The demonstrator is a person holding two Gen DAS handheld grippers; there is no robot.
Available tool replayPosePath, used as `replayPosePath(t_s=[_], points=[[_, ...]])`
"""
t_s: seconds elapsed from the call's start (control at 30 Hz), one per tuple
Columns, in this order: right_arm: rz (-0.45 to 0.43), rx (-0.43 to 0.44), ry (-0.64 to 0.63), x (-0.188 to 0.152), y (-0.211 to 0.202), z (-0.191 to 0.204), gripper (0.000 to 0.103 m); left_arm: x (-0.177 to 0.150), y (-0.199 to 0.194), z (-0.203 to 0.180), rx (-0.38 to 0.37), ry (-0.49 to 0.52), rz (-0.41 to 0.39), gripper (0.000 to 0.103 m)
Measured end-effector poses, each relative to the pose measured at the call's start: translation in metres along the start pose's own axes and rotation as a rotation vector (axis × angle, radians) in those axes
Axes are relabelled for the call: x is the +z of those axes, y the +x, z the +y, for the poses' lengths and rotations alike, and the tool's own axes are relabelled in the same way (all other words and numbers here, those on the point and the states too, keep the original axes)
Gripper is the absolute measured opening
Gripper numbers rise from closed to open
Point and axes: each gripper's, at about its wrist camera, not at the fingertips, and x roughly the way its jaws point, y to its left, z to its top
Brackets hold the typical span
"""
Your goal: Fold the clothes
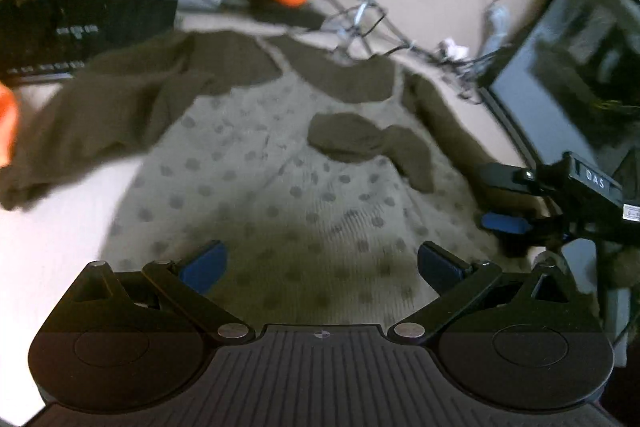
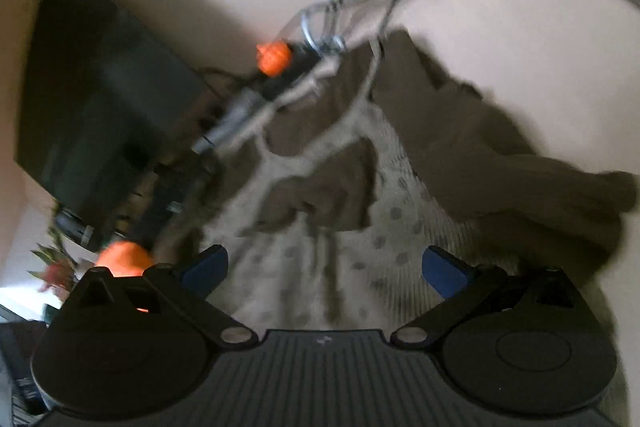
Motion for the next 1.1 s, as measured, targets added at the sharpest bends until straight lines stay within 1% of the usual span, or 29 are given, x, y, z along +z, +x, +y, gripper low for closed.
replayPosePath(t_s=[0.03, 0.07, 0.1, 0.17, 0.23, 0.33, 0.43, 0.47, 0.53, 0.6, 0.67, 0.73, 0.77, 0.8, 0.83, 0.87, 0.93, 1.0, 1.07, 1.1], points=[[0.017, -0.002, 0.028, 0.007, 0.009, -0.009, 0.103, 0.001, 0.006, -0.002, 0.01, -0.012, 0.008, 0.103], [0.017, 0.015, 0.051, 0.015, 0.015, -0.017, 0.103, 0.002, 0.01, -0.003, 0.013, -0.025, 0.016, 0.103], [0.0, -0.002, 0.06, 0.028, 0.018, -0.024, 0.103, 0.002, 0.014, -0.003, 0.016, -0.038, 0.025, 0.103], [-0.093, -0.105, 0.021, 0.056, 0.019, -0.031, 0.103, 0.0, 0.02, -0.002, 0.024, -0.059, 0.043, 0.103], [-0.219, -0.203, -0.022, 0.085, 0.012, -0.034, 0.103, -0.003, 0.025, 0.001, 0.046, -0.082, 0.061, 0.103], [-0.356, -0.25, -0.078, 0.111, 0.004, -0.031, 0.103, -0.005, 0.024, 0.0, 0.059, -0.101, 0.05, 0.103], [-0.357, -0.221, -0.083, 0.111, 0.004, -0.031, 0.103, -0.007, 0.024, -0.004, 0.086, -0.109, 0.05, 0.103], [-0.339, -0.207, -0.072, 0.107, 0.003, -0.034, 0.103, -0.007, 0.024, -0.007, 0.099, -0.101, 0.057, 0.103], [-0.296, -0.179, -0.046, 0.098, 0.001, -0.039, 0.103, -0.005, 0.029, -0.015, 0.125, -0.058, 0.089, 0.103], [-0.267, -0.175, -0.016, 0.084, 0.003, -0.046, 0.103, -0.001, 0.034, -0.021, 0.141, -0.009, 0.122, 0.103], [-0.249, -0.152, 0.029, 0.077, 0.0, -0.056, 0.103, 0.002, 0.034, -0.02, 0.125, 0.016, 0.14, 0.103], [-0.239, -0.132, 0.093, 0.073, -0.003, -0.065, 0.103, 0.006, 0.031, -0.015, 0.094, 0.019, 0.136, 0.103], [-0.239, -0.125, 0.139, 0.073, -0.005, -0.069, 0.103, 0.01, 0.029, -0.014, 0.089, 0.011, 0.131, 0.103], [-0.242, -0.098, 0.185, 0.076, -0.004, -0.075, 0.103, 0.015, 0.026, -0.013, 0.072, 0.011, 0.114, 0.103], [-0.249, -0.064, 0.217, 0.08, -0.003, -0.079, 0.103, 0.02, 0.023, -0.013, 0.063, 0.024, 0.091, 0.103], [-0.261, -0.049, 0.24, 0.085, 0.0, -0.084, 0.103, 0.025, 0.021, -0.014, 0.065, 0.042, 0.065, 0.103], [-0.305, -0.057, 0.276, 0.098, 0.004, -0.09, 0.103, 0.035, 0.017, -0.014, 0.092, 0.059, 0.032, 0.103], [-0.33, -0.041, 0.342, 0.11, 0.014, -0.097, 0.103, 0.043, 0.014, -0.012, 0.111, 0.063, 0.011, 0.103], [-0.325, 0.02, 0.417, 0.12, 0.028, -0.102, 0.103, 0.047, 0.009, -0.009, 0.123, 0.072, -0.01, 0.103], [-0.314, 0.059, 0.416, 0.124, 0.033, -0.098, 0.103, 0.047, 0.007, -0.005, 0.137, 0.074, -0.013, 0.103]])
